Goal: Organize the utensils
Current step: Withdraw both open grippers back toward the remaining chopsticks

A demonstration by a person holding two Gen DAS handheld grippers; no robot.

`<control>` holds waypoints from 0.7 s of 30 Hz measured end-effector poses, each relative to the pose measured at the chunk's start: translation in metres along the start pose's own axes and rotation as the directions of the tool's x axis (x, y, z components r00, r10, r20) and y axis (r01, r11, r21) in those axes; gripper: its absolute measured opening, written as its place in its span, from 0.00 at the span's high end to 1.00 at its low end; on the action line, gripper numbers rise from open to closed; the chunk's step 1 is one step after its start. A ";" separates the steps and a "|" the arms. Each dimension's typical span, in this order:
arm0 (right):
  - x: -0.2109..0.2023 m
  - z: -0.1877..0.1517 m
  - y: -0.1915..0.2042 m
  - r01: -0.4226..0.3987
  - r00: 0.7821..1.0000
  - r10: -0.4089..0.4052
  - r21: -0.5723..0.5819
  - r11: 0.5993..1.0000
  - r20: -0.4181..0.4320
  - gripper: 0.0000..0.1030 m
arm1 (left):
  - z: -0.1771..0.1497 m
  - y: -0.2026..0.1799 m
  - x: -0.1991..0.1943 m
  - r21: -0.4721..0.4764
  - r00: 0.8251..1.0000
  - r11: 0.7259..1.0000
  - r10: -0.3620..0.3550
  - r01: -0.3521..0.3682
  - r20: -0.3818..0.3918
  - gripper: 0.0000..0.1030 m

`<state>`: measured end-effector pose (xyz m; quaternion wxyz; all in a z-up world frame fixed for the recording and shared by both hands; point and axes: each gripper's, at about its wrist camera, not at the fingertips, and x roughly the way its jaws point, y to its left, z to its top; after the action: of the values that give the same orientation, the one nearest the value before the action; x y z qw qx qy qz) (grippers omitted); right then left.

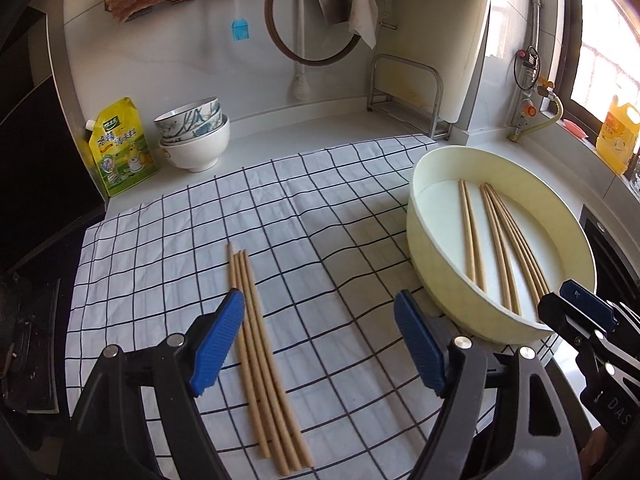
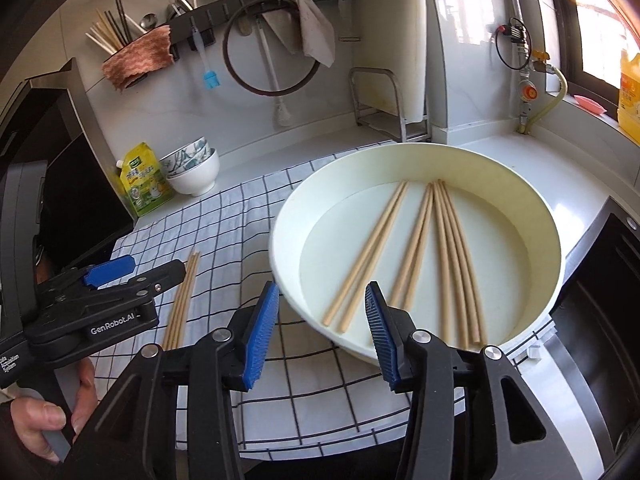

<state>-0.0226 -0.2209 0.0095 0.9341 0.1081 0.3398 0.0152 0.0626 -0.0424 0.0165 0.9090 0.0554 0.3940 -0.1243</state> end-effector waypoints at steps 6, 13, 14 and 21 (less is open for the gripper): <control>0.004 -0.004 0.035 -0.054 0.999 0.054 -0.058 0.997 -0.002 0.54 | -0.011 0.029 -0.008 -0.047 0.999 0.998 0.040 -0.040 0.009 0.23; 0.022 -0.013 0.061 -0.099 0.994 0.095 -0.088 0.991 -0.050 0.52 | -0.030 0.064 -0.005 -0.103 0.996 0.991 0.084 -0.085 -0.016 0.21; 0.026 -0.014 0.066 -0.104 0.993 0.098 -0.098 0.990 -0.059 0.52 | -0.034 0.070 -0.003 -0.113 0.996 0.990 0.087 -0.090 -0.027 0.21; 0.047 -0.020 0.090 -0.128 0.988 0.114 -0.142 0.982 -0.104 0.49 | -0.053 0.101 0.011 -0.162 0.990 0.979 0.113 -0.125 -0.085 0.21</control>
<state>0.0046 -0.1243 -0.0157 0.9196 0.0582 0.3747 0.1025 0.0601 0.0634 -0.0275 0.9007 0.0072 0.4331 -0.0340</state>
